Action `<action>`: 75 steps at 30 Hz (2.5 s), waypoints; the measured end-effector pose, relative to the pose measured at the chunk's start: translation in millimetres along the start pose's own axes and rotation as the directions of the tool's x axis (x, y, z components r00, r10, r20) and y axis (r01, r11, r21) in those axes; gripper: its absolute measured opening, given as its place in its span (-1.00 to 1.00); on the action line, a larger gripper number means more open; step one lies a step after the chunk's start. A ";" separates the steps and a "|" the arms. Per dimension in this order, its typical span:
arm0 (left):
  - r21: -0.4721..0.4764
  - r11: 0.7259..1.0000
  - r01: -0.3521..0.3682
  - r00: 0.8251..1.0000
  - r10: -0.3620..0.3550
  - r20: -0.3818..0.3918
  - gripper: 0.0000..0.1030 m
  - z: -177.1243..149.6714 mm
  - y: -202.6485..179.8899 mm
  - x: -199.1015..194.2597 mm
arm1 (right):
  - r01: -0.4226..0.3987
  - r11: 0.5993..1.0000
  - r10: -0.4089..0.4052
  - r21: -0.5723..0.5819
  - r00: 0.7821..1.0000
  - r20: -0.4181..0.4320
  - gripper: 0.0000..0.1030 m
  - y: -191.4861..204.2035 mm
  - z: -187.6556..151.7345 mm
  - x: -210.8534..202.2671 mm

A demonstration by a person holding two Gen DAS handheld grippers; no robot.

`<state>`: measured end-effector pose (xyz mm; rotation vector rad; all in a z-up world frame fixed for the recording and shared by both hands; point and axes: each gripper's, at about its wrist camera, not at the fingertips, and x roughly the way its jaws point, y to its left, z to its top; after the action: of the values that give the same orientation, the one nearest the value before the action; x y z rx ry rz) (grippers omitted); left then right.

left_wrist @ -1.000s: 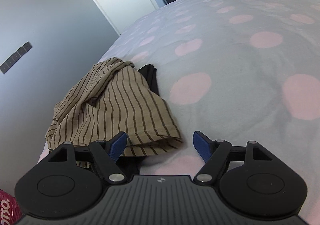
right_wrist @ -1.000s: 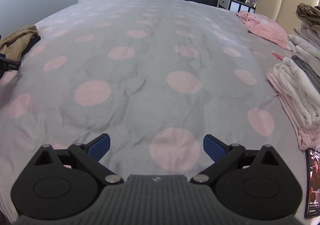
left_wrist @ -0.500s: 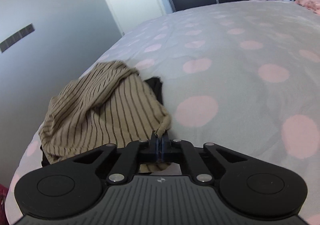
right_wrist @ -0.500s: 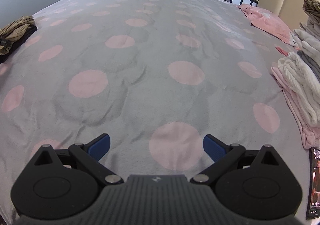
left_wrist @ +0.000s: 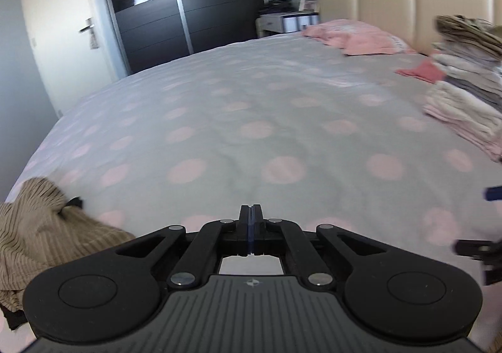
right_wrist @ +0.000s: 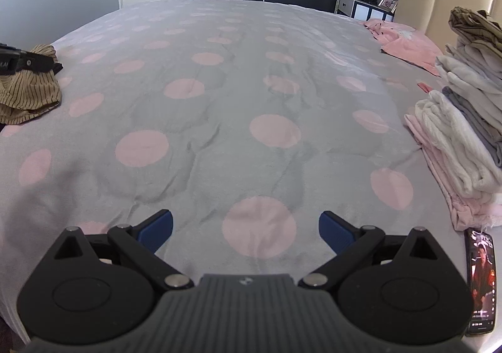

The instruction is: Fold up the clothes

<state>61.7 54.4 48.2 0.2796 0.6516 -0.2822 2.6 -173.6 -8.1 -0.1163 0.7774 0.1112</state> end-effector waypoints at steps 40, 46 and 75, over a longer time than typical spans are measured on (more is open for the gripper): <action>0.503 0.698 -0.509 0.764 0.636 -0.108 -0.19 -95.7 140.2 158.7 | -0.041 0.997 0.050 0.065 0.989 -0.138 0.95 -0.1 -4.7 43.4; 0.318 0.814 -0.486 0.819 0.551 -0.161 -0.95 -65.2 151.2 150.3 | -0.042 0.997 0.049 0.063 0.991 -0.127 0.95 1.4 -2.9 41.6; 0.238 0.891 0.387 0.916 -0.400 0.009 -1.00 7.2 -112.4 -101.0 | 0.004 0.986 -0.013 0.167 0.998 0.058 0.94 -51.9 3.3 -45.0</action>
<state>-49.5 -35.0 98.4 0.3605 0.6152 -0.7589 -19.6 -226.9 29.2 0.0421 0.7243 0.0411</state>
